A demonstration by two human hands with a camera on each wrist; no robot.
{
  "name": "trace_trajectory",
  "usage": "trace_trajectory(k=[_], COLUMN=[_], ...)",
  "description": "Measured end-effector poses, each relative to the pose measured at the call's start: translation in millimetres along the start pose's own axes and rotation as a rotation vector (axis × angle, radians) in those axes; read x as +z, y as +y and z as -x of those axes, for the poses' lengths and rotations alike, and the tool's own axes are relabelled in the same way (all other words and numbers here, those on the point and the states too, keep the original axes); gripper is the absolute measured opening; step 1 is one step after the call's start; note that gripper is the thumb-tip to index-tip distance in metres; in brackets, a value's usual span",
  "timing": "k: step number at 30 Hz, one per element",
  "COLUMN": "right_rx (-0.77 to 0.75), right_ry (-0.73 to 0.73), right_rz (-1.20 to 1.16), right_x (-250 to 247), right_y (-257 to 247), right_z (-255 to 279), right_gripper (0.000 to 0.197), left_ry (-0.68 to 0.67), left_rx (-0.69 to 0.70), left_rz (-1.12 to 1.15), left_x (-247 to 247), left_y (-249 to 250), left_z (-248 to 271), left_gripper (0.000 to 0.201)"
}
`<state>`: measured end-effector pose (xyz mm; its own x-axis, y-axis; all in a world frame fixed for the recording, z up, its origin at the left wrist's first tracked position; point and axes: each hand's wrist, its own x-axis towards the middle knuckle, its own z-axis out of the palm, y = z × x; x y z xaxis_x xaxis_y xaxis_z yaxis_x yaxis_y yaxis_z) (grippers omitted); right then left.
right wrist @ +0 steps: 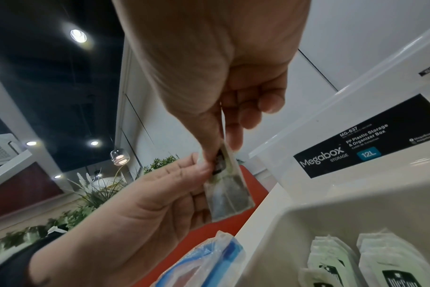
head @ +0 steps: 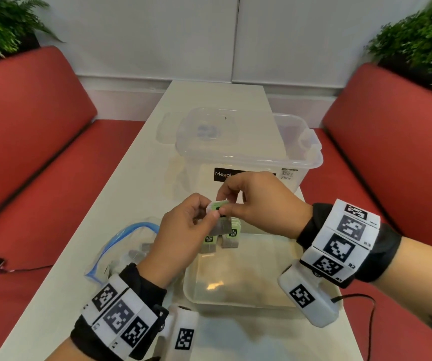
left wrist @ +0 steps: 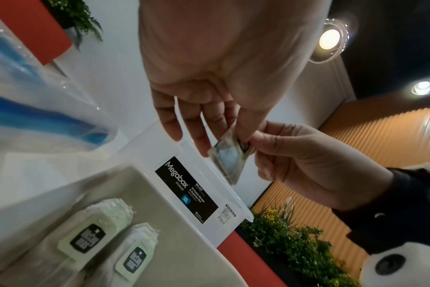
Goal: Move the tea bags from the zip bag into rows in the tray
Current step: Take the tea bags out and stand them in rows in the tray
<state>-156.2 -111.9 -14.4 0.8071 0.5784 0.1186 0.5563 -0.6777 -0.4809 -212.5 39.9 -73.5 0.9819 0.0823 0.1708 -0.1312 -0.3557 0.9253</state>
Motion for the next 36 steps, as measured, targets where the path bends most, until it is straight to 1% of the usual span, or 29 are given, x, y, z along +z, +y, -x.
trace_trajectory(k=[2, 4, 6, 8, 9, 14, 18, 22, 24, 30, 33, 36], right_rx=[-0.004, -0.006, 0.020, 0.059, 0.083, 0.176, 0.212, 0.229, 0.235, 0.251, 0.255, 0.254], right_ry=[-0.037, -0.066, -0.093, -0.129, -0.149, -0.259, -0.359, -0.436, -0.446, -0.422, -0.415, -0.416], right_rz=[0.027, 0.052, 0.075, 0.120, 0.147, 0.293, 0.368, 0.396, 0.404, 0.424, 0.424, 0.423], right_x=[-1, -2, -1, 1, 3, 26, 45, 55, 59, 67, 69, 72], right_y=[0, 1, 5, 12, 16, 36, 47, 53, 54, 60, 62, 63], right_z=[0, -1, -3, -6, -7, -16, -25, -30, -32, -36, -37, -36], right_gripper=[0.010, 0.010, 0.010, 0.009, 0.008, 0.006, 0.007, 0.010, 0.011, 0.010, 0.009, 0.008], left_ry=[-0.010, -0.021, -0.037, -0.047, -0.050, -0.086, -0.167, -0.257, -0.268, -0.302, -0.304, -0.322], left_rx=[0.016, 0.004, -0.016, -0.020, -0.021, -0.046, -0.019, 0.062, 0.123, 0.167, 0.175, 0.176], left_rz=[-0.055, -0.073, -0.084, -0.142, -0.186, -0.319, -0.477, -0.628, -0.646, -0.717, -0.730, -0.721], left_x=[1, 2, 0, -5, -8, -24, -29, -30, -31, -28, -27, -26], left_y=[-1, -3, -7, -15, -19, -28, -24, -26, -30, -38, -38, -37], left_z=[0, 1, 3, 7, 10, 30, 41, 47, 48, 47, 47, 47], left_gripper=[0.007, 0.005, 0.014, 0.024, 0.026, 0.023, 0.030, 0.025, 0.031, 0.043, 0.043, 0.037])
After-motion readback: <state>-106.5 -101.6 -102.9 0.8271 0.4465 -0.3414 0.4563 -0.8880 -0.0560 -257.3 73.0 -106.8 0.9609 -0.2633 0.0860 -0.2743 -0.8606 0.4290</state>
